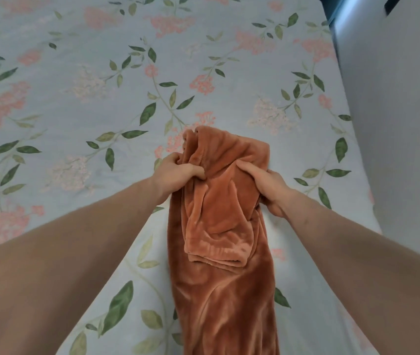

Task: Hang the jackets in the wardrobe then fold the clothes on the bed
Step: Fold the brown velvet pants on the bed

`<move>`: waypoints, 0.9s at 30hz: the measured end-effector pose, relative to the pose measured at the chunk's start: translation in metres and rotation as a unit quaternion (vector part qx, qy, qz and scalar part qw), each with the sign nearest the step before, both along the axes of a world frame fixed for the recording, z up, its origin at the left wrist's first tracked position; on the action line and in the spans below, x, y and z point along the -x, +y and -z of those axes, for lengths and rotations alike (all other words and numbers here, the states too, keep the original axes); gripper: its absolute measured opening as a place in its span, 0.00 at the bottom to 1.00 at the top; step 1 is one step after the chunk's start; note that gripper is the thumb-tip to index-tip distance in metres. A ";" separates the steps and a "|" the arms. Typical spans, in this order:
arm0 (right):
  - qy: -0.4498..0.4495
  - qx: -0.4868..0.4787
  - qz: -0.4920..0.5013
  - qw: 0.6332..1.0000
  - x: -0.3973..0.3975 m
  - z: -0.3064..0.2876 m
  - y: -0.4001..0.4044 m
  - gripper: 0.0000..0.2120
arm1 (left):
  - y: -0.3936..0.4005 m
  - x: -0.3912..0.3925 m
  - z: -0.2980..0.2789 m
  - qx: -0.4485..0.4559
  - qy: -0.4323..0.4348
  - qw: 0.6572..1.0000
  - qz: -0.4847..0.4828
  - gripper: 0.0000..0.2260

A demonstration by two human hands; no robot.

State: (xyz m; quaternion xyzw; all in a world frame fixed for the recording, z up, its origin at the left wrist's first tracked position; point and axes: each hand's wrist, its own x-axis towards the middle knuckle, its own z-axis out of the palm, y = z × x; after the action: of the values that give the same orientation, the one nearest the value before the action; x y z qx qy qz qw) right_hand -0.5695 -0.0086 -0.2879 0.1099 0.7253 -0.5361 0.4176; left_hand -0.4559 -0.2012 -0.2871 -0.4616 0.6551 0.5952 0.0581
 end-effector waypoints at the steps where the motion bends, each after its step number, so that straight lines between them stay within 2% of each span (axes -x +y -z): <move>1: 0.001 -0.005 -0.004 1.000 0.003 -0.006 0.001 0.29 | -0.001 0.002 -0.007 -0.002 0.004 1.000 0.001 0.27; 3: -0.002 -0.012 -0.015 1.000 0.008 -0.019 0.002 0.31 | -0.003 0.004 -0.019 -0.012 0.010 1.000 -0.002 0.32; 6: -0.002 -0.030 -0.048 0.998 0.013 -0.034 0.005 0.32 | -0.005 0.003 -0.038 -0.013 0.011 1.000 0.015 0.31; 9: 0.015 -0.031 -0.068 0.997 0.014 -0.048 0.007 0.22 | -0.005 -0.005 -0.056 0.011 0.020 0.999 0.040 0.21; 11: 0.042 -0.023 -0.065 0.997 0.013 -0.060 0.009 0.17 | -0.002 -0.013 -0.066 0.029 0.032 0.997 0.058 0.19; 13: 0.070 -0.022 -0.082 0.994 0.008 -0.073 0.012 0.19 | 0.004 -0.023 -0.073 0.035 0.053 0.995 0.073 0.22; 18: 0.141 -0.008 -0.141 0.980 -0.016 -0.104 0.038 0.30 | 0.028 -0.058 -0.096 0.004 0.082 0.992 0.098 0.25; 22: 0.176 0.042 -0.151 0.972 -0.046 -0.120 0.067 0.26 | 0.048 -0.089 -0.110 -0.074 0.121 0.985 0.097 0.33; 24: 0.213 0.050 -0.167 0.961 -0.065 -0.121 0.086 0.24 | 0.057 -0.108 -0.109 -0.038 0.137 0.982 0.122 0.34; 27: 0.283 0.026 -0.253 0.925 -0.098 -0.120 0.123 0.21 | 0.076 -0.142 -0.101 0.025 0.144 0.971 0.188 0.30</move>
State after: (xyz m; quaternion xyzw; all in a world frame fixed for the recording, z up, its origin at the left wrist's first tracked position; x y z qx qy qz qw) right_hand -0.4715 0.1148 -0.1682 -0.2449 0.8031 -0.4395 0.3193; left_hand -0.3141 -0.1252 -0.1861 -0.2408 0.7464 0.6172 0.0625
